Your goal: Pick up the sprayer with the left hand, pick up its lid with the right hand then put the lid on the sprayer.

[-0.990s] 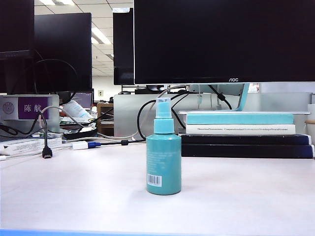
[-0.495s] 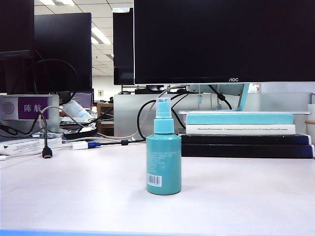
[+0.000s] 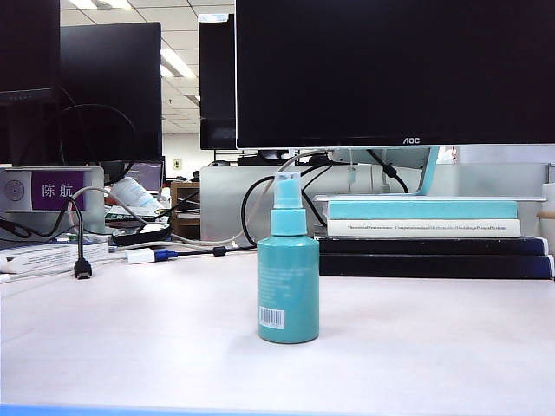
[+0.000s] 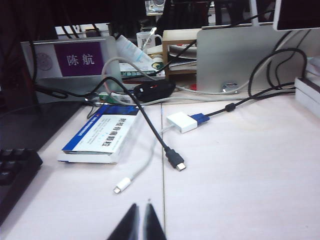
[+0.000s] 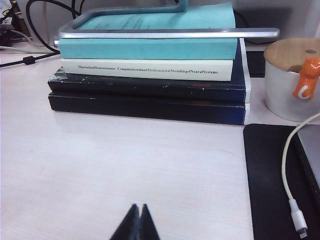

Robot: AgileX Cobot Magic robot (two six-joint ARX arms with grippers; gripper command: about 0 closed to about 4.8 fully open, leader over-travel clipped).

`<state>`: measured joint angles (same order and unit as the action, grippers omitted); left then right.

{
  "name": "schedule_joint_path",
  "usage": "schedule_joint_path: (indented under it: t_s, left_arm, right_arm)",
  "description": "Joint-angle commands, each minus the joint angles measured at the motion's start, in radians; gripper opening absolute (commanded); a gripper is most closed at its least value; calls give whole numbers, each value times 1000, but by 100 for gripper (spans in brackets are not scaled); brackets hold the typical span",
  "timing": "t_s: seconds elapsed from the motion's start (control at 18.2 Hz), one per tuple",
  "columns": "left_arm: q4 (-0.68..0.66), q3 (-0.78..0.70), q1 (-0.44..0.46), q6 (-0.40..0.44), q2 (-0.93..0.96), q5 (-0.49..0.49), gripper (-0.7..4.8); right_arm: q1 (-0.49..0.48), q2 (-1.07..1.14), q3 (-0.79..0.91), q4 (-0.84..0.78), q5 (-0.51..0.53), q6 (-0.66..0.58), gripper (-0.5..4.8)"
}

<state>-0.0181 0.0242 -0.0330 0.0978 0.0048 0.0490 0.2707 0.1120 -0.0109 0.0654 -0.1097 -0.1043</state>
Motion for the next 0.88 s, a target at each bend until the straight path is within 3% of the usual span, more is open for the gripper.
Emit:
schedule_joint_path:
  t_s: [0.05, 0.27, 0.88]
  left_arm:
    - [15, 3, -1, 37, -3, 0, 26]
    - [35, 3, 0, 0, -3, -8, 26]
    - [32, 4, -1, -1, -3, -7, 26]
  right_arm:
    - [1, -2, 7, -17, -1, 0, 0]
    - [1, -2, 7, -17, -1, 0, 0]
    - [1, -2, 7, -17, -1, 0, 0]
